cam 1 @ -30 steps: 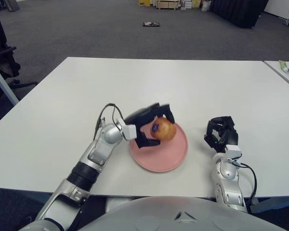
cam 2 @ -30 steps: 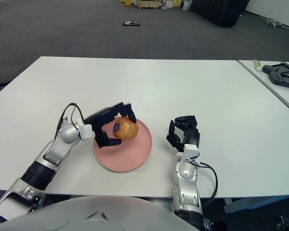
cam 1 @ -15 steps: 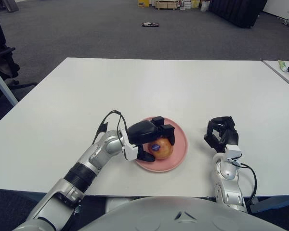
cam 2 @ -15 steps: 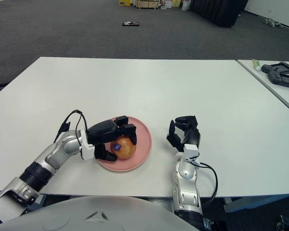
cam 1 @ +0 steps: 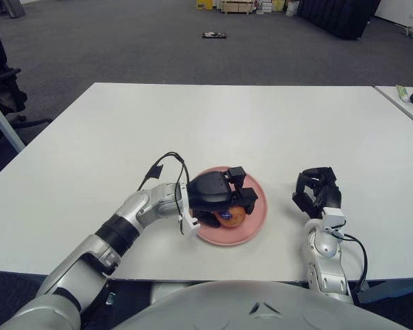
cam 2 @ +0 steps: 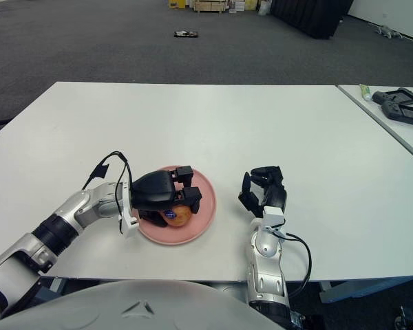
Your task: Put the apple into the plate.
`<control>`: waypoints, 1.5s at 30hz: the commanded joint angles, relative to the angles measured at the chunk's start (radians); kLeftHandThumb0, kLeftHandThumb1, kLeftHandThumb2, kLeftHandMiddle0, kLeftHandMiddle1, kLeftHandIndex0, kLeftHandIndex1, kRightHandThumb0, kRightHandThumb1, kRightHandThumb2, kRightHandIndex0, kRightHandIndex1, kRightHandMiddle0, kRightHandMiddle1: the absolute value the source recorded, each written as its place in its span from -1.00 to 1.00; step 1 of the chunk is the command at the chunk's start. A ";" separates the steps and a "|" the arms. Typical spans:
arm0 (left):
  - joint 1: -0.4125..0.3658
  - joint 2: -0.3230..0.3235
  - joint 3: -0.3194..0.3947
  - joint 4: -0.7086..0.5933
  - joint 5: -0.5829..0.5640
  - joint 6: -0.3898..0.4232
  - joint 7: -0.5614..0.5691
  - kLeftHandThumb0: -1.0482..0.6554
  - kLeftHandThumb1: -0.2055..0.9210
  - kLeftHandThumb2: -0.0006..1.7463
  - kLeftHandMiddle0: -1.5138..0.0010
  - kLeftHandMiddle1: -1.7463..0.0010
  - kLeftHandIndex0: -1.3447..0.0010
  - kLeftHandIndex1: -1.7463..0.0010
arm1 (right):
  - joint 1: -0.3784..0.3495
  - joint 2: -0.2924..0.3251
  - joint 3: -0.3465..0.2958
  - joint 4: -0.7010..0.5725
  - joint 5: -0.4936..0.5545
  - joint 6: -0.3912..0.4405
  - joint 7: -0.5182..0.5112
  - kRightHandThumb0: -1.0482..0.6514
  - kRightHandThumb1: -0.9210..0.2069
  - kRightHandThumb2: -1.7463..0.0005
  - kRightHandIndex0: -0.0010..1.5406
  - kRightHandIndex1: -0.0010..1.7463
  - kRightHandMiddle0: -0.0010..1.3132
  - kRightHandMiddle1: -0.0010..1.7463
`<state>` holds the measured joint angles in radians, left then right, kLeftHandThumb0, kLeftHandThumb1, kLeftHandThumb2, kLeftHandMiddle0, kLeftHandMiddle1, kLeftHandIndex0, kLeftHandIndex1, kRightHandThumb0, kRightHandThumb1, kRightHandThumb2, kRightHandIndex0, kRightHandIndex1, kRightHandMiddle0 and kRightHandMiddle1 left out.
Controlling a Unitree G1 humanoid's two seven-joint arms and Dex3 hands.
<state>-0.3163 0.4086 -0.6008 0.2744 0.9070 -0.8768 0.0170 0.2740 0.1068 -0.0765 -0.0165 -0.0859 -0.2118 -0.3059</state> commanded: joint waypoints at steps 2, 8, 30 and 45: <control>0.007 0.054 -0.065 0.094 0.197 0.057 0.140 -0.33 -0.10 0.53 -0.67 -1.00 0.07 -1.00 | -0.002 0.024 0.001 -0.019 0.034 -0.019 0.015 -0.22 -0.56 0.00 -0.24 0.54 -0.48 1.00; -0.016 0.044 -0.119 0.153 0.267 0.076 0.294 -0.30 0.07 0.39 -0.47 -1.00 0.19 -1.00 | 0.000 0.020 0.002 -0.018 0.033 -0.022 0.016 -0.22 -0.56 0.00 -0.23 0.54 -0.48 1.00; -0.107 0.095 -0.169 0.135 -0.133 0.078 -0.181 -0.91 1.00 -0.16 1.00 0.97 1.00 0.95 | -0.004 0.005 0.003 -0.014 0.011 -0.001 0.013 -0.22 -0.56 0.00 -0.23 0.54 -0.48 1.00; -0.124 0.119 -0.098 0.030 -0.417 0.177 -0.485 -1.00 1.00 -0.29 1.00 1.00 1.00 1.00 | -0.007 0.004 0.001 -0.012 -0.003 0.007 0.014 -0.22 -0.56 0.00 -0.25 0.56 -0.48 1.00</control>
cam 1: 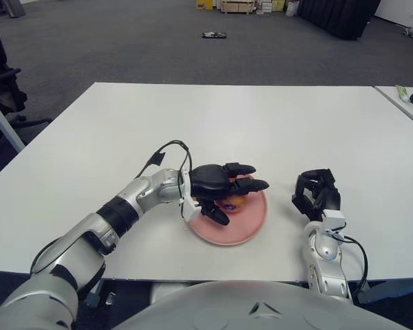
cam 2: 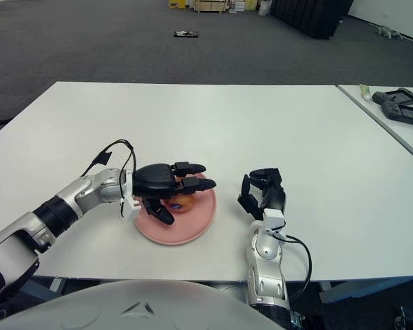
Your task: Put the apple into the plate.
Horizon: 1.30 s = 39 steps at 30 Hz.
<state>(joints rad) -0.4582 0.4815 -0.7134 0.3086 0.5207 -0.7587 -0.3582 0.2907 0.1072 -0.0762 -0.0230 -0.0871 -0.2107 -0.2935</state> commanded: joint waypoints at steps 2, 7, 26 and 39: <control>0.028 0.048 0.033 -0.028 -0.056 0.085 -0.139 -1.00 1.00 -0.33 1.00 1.00 1.00 1.00 | -0.023 0.004 0.001 -0.007 -0.002 0.011 0.002 -0.22 -0.56 0.00 -0.26 0.56 -0.48 1.00; 0.068 0.062 0.092 -0.121 -0.125 0.180 -0.209 -1.00 1.00 -0.42 1.00 1.00 1.00 1.00 | -0.025 0.006 0.000 -0.009 0.004 0.017 0.006 -0.22 -0.56 0.00 -0.26 0.56 -0.48 1.00; 0.332 0.106 0.450 -0.514 -0.541 0.568 -0.275 -0.94 1.00 -0.64 1.00 1.00 1.00 1.00 | -0.026 -0.004 -0.001 0.006 -0.011 0.003 0.014 -0.22 -0.54 -0.01 -0.25 0.56 -0.47 1.00; 0.518 -0.104 0.620 -0.262 -0.523 0.342 -0.001 -1.00 1.00 -0.09 1.00 1.00 1.00 1.00 | -0.030 -0.007 -0.007 0.019 0.003 -0.016 0.026 -0.22 -0.53 -0.02 -0.24 0.55 -0.46 1.00</control>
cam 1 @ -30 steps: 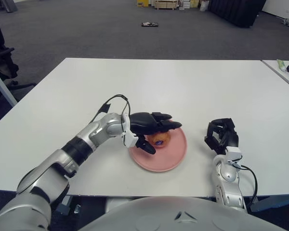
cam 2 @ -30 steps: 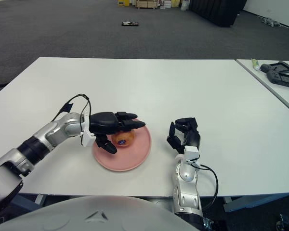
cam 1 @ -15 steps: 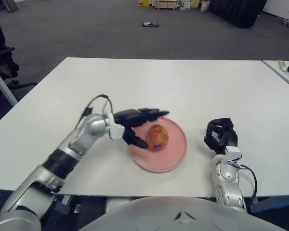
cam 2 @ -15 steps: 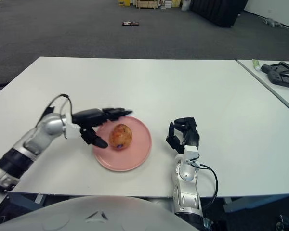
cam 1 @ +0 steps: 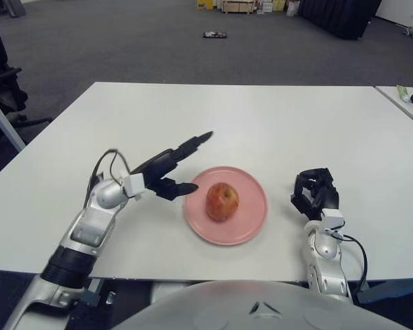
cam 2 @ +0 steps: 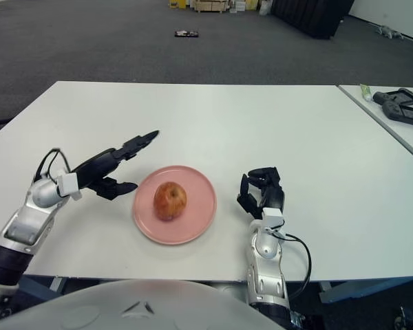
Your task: Put the apple into the plate.
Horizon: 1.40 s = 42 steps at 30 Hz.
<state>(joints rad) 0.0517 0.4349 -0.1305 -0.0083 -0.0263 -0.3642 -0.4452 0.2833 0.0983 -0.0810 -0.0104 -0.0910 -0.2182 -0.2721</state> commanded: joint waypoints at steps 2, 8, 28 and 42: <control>0.022 -0.098 0.055 0.070 0.011 -0.058 0.124 -1.00 1.00 0.01 1.00 1.00 1.00 1.00 | -0.024 0.002 -0.003 0.008 0.010 -0.015 0.005 -0.22 -0.53 -0.03 -0.24 0.55 -0.46 1.00; 0.065 -0.158 0.109 0.142 -0.037 -0.090 0.160 -1.00 1.00 0.12 1.00 1.00 1.00 1.00 | -0.026 -0.001 -0.004 0.007 0.014 -0.023 0.016 -0.22 -0.52 -0.03 -0.23 0.56 -0.46 1.00; 0.140 -0.435 0.233 0.250 -0.076 -0.067 0.426 -0.62 1.00 0.13 0.91 -0.18 1.00 -0.49 | -0.042 0.001 -0.007 0.018 0.006 -0.005 0.020 -0.22 -0.53 -0.02 -0.24 0.55 -0.46 1.00; 0.153 -0.491 0.266 0.277 -0.084 -0.027 0.480 -0.33 0.89 0.28 0.52 -0.52 0.69 -0.84 | -0.048 0.000 0.001 0.020 0.001 0.005 0.028 -0.22 -0.51 -0.04 -0.24 0.55 -0.45 1.00</control>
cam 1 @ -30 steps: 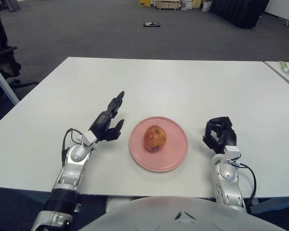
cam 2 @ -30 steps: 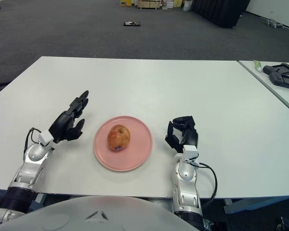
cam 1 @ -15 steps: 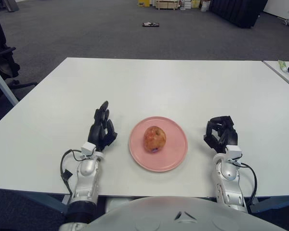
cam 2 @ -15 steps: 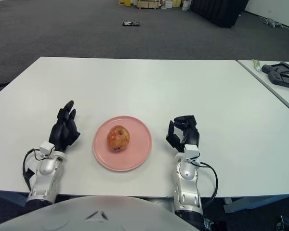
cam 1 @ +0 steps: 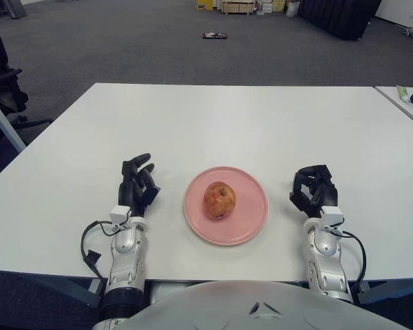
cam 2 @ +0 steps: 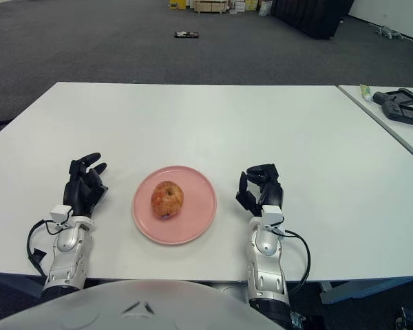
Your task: Put the apple into the plate.
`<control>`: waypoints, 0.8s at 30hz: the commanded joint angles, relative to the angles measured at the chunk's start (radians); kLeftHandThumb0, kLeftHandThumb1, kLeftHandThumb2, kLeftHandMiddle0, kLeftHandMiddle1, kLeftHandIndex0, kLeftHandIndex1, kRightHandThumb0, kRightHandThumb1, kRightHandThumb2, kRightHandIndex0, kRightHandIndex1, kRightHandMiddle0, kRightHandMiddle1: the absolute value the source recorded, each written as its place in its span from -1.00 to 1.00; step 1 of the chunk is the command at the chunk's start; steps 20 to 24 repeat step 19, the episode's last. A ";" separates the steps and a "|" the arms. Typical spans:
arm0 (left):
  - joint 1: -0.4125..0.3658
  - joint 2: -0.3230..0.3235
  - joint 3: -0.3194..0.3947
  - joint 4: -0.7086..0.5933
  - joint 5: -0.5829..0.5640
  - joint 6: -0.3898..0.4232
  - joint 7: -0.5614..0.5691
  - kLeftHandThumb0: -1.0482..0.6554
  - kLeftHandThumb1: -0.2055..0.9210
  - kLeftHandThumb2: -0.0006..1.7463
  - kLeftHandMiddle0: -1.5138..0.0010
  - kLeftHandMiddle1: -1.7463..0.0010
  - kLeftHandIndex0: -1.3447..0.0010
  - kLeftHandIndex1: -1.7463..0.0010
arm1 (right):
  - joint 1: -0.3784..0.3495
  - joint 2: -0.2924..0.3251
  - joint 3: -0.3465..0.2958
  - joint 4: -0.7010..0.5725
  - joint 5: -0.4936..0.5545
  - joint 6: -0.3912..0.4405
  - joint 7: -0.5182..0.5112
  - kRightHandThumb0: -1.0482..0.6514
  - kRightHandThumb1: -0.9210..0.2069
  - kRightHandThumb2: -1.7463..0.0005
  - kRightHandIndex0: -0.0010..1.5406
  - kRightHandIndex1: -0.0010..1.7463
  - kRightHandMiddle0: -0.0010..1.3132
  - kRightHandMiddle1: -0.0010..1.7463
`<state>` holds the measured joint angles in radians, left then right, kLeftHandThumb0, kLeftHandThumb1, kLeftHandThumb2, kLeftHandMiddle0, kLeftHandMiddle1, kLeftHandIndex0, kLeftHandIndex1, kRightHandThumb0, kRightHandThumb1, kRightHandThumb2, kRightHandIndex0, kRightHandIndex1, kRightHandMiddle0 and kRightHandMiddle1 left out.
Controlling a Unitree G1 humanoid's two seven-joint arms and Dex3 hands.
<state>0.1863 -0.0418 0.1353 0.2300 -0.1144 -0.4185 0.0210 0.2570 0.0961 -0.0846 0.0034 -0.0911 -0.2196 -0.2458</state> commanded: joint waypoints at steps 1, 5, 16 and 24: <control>0.019 -0.015 0.000 0.041 0.008 0.026 0.015 -0.31 0.89 0.29 0.49 -0.53 0.66 -0.87 | -0.022 0.002 0.005 0.007 0.000 0.006 0.001 -0.22 -0.51 -0.04 -0.24 0.55 -0.45 1.00; 0.021 -0.017 -0.004 0.047 0.019 0.019 0.020 -0.29 0.89 0.32 0.42 -0.55 0.56 -0.93 | -0.022 0.004 0.006 0.006 0.000 0.007 0.000 -0.22 -0.52 -0.03 -0.24 0.54 -0.46 1.00; 0.015 -0.025 -0.001 0.092 0.000 0.004 0.005 -0.27 0.90 0.32 0.31 -0.62 0.38 -1.00 | -0.029 0.003 0.005 0.020 0.004 0.007 0.003 -0.22 -0.53 -0.02 -0.23 0.54 -0.46 1.00; 0.012 -0.019 -0.001 0.105 -0.001 0.004 -0.001 -0.28 0.90 0.33 0.30 -0.63 0.36 -1.00 | -0.030 0.003 0.007 0.022 0.002 0.006 0.004 -0.22 -0.53 -0.02 -0.24 0.54 -0.46 1.00</control>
